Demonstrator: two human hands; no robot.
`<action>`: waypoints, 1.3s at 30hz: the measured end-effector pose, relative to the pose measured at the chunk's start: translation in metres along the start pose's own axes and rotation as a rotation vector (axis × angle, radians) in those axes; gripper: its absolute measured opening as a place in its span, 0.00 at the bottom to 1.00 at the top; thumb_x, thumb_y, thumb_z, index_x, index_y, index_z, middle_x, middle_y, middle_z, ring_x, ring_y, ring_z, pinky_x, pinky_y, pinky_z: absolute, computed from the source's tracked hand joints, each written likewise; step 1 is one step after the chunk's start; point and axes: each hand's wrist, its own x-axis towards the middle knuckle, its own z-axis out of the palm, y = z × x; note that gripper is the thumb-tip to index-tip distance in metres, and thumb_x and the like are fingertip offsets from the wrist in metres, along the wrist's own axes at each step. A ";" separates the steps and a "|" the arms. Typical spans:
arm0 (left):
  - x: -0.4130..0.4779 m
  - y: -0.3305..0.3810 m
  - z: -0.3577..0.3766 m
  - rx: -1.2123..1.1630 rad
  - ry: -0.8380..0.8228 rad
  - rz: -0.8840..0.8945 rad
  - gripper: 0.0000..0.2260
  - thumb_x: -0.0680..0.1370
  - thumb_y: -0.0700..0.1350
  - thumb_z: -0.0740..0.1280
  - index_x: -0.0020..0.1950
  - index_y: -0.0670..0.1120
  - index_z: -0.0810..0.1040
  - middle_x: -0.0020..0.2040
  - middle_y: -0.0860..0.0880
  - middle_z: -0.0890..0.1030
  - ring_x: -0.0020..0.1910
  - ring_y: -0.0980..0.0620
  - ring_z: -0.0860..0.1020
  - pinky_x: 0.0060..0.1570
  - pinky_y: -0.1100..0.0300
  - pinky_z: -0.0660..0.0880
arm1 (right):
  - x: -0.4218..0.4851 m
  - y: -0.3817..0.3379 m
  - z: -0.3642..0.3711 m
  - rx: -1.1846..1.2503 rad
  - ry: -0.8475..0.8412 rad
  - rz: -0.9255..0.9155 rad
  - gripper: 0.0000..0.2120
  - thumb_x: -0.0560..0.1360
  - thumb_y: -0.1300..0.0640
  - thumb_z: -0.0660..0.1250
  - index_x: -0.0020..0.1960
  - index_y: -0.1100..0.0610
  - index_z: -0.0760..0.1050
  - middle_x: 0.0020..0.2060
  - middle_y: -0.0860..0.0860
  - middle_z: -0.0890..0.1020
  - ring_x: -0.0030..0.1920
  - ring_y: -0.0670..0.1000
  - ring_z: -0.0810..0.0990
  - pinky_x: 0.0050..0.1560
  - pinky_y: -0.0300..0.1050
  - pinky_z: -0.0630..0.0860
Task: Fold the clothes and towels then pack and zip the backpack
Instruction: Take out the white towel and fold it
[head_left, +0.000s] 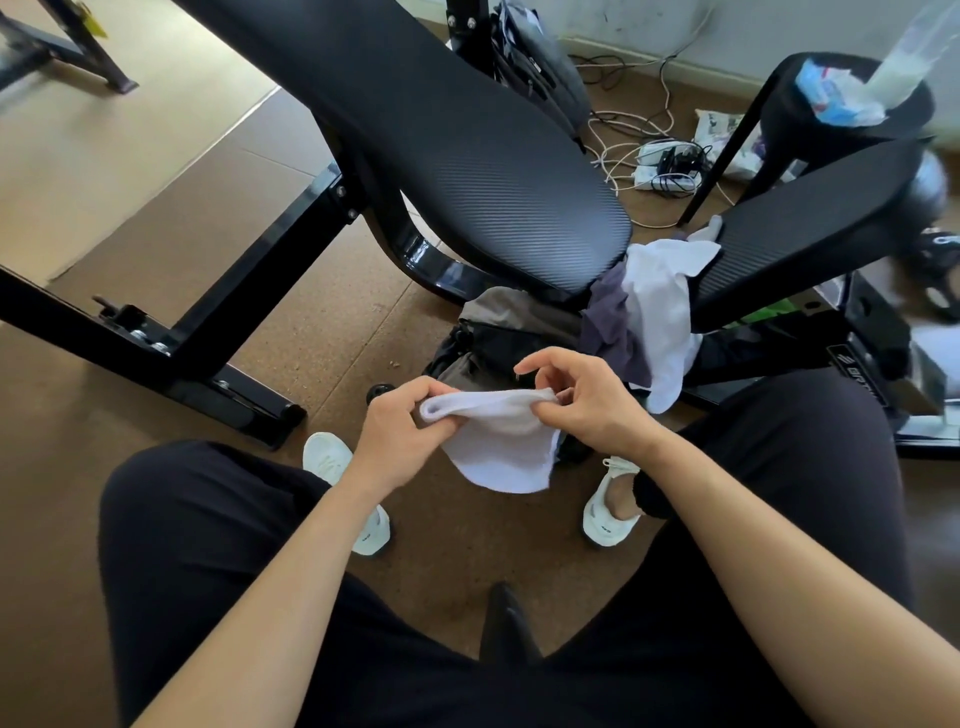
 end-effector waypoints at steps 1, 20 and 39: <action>0.000 0.003 0.000 -0.054 -0.010 -0.008 0.09 0.76 0.38 0.75 0.50 0.52 0.83 0.44 0.57 0.83 0.45 0.54 0.80 0.44 0.56 0.76 | 0.001 0.001 -0.002 -0.014 -0.002 0.010 0.21 0.71 0.70 0.68 0.60 0.53 0.79 0.37 0.48 0.74 0.32 0.42 0.69 0.37 0.40 0.71; -0.008 0.010 0.000 -0.387 -0.214 -0.055 0.18 0.71 0.36 0.71 0.60 0.45 0.79 0.50 0.53 0.83 0.48 0.55 0.80 0.46 0.62 0.77 | 0.007 -0.018 0.032 -0.504 -0.007 -0.412 0.11 0.80 0.47 0.67 0.53 0.54 0.81 0.42 0.47 0.79 0.41 0.49 0.78 0.39 0.52 0.75; -0.008 -0.005 0.016 -0.036 -0.221 -0.304 0.04 0.76 0.48 0.76 0.48 0.50 0.83 0.45 0.51 0.83 0.42 0.56 0.81 0.39 0.63 0.73 | 0.022 0.018 -0.047 0.219 0.581 0.153 0.17 0.80 0.54 0.68 0.33 0.50 0.71 0.26 0.40 0.67 0.30 0.41 0.65 0.33 0.36 0.63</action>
